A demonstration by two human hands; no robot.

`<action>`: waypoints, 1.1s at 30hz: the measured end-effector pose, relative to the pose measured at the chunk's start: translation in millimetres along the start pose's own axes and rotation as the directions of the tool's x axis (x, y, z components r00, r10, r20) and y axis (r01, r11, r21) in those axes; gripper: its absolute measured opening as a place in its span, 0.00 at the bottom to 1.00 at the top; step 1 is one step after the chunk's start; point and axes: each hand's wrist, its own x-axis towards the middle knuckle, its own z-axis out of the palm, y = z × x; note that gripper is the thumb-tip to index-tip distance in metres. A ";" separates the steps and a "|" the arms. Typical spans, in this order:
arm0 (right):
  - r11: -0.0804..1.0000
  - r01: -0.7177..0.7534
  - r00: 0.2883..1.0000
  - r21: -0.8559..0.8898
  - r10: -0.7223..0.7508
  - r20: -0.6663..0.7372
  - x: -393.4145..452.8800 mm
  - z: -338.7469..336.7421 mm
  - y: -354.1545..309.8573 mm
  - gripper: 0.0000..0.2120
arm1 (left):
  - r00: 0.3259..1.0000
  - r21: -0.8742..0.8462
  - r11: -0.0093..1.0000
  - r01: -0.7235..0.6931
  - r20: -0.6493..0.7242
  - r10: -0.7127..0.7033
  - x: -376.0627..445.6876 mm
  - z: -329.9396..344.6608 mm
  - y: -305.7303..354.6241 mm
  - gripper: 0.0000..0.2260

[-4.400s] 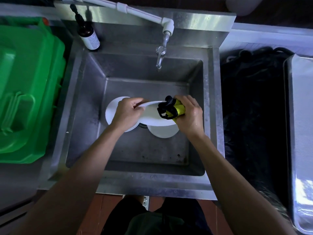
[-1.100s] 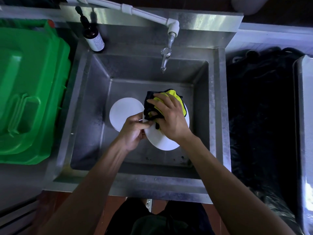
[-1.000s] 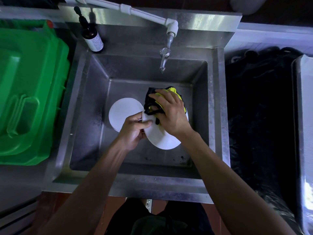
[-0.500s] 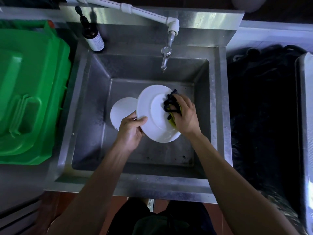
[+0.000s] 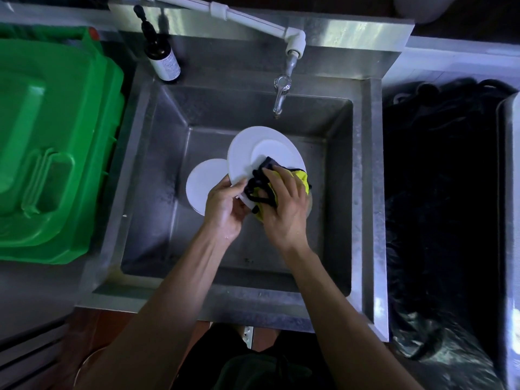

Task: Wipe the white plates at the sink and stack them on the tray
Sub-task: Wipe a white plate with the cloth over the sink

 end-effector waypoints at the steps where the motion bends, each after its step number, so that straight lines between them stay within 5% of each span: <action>1: 1.000 0.014 1.000 0.004 -0.013 -0.005 -2.4 2.3 -0.9 0.29 | 1.000 -0.023 1.000 -0.005 -0.008 0.004 -0.4 1.7 1.3 0.12; 7: 1.000 0.013 0.996 0.009 -0.013 -0.085 -22.9 16.7 2.3 0.29 | 1.000 -0.116 0.993 0.003 -0.025 -0.006 -1.6 4.4 3.0 0.14; 19: 0.976 -0.145 0.989 0.164 0.136 0.062 -6.6 -10.2 46.1 0.31 | 0.999 -0.246 0.969 0.034 0.002 -0.034 -0.7 -27.7 -6.6 0.14; 33: 0.966 -0.205 0.973 0.157 0.184 0.137 54.9 -44.4 63.7 0.28 | 0.971 0.075 0.994 0.081 0.218 -0.096 -7.7 -40.0 -7.2 0.14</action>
